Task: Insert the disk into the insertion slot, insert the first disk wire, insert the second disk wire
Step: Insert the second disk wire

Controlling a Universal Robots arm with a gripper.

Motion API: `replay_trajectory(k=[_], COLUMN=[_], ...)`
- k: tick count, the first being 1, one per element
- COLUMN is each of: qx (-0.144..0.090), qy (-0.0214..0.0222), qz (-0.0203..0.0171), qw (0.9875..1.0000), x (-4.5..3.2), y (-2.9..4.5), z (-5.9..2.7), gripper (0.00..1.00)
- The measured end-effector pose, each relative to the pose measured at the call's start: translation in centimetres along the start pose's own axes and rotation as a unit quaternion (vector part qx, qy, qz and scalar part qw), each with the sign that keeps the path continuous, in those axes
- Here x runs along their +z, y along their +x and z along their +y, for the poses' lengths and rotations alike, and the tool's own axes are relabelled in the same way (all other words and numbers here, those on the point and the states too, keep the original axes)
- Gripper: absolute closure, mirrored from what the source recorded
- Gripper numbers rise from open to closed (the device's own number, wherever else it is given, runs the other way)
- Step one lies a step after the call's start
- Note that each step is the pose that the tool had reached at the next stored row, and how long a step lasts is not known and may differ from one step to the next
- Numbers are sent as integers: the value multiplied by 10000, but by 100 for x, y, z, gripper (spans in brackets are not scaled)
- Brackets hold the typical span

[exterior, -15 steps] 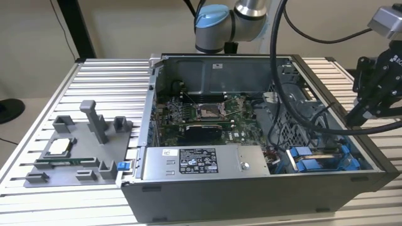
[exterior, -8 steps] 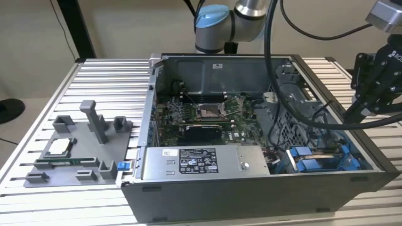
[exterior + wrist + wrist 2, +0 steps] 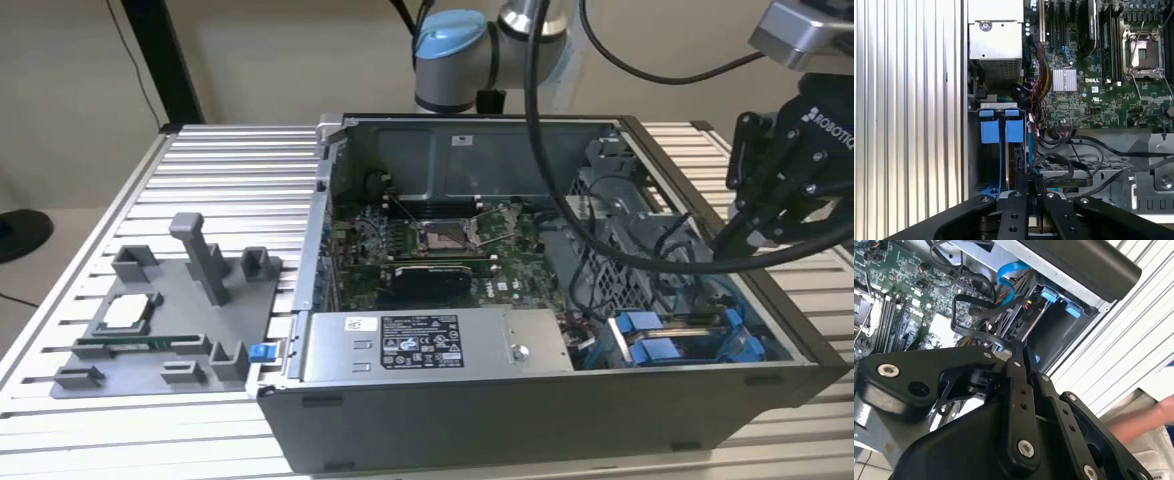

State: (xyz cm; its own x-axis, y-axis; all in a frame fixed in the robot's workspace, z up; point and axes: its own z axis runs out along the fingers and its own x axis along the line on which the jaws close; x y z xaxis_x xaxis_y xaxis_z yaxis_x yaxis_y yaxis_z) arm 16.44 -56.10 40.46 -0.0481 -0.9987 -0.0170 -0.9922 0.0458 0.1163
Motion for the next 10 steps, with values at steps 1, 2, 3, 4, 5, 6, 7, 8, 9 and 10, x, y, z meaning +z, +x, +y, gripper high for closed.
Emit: replay_trajectory(k=[1,2,3,4,5,6,7,8,9,10], qx=[0,0,-1,-1,-1,-1,0,0,-1,-1], qy=[2,4,7,9,11,13,17,21,33,61], qz=[0,-1,0,-1,-1,0,-1,-1,0,2], qw=[10000,10000,10000,10000,10000,10000,10000,10000,10000,10000], x=[3,6,8,11,14,17,20,23,29,37], y=[2,3,5,6,8,9,11,12,13,14], z=[23,47,72,96,120,145,170,195,212,223], gripper=[100,100,100,100,100,100,100,100,100,100])
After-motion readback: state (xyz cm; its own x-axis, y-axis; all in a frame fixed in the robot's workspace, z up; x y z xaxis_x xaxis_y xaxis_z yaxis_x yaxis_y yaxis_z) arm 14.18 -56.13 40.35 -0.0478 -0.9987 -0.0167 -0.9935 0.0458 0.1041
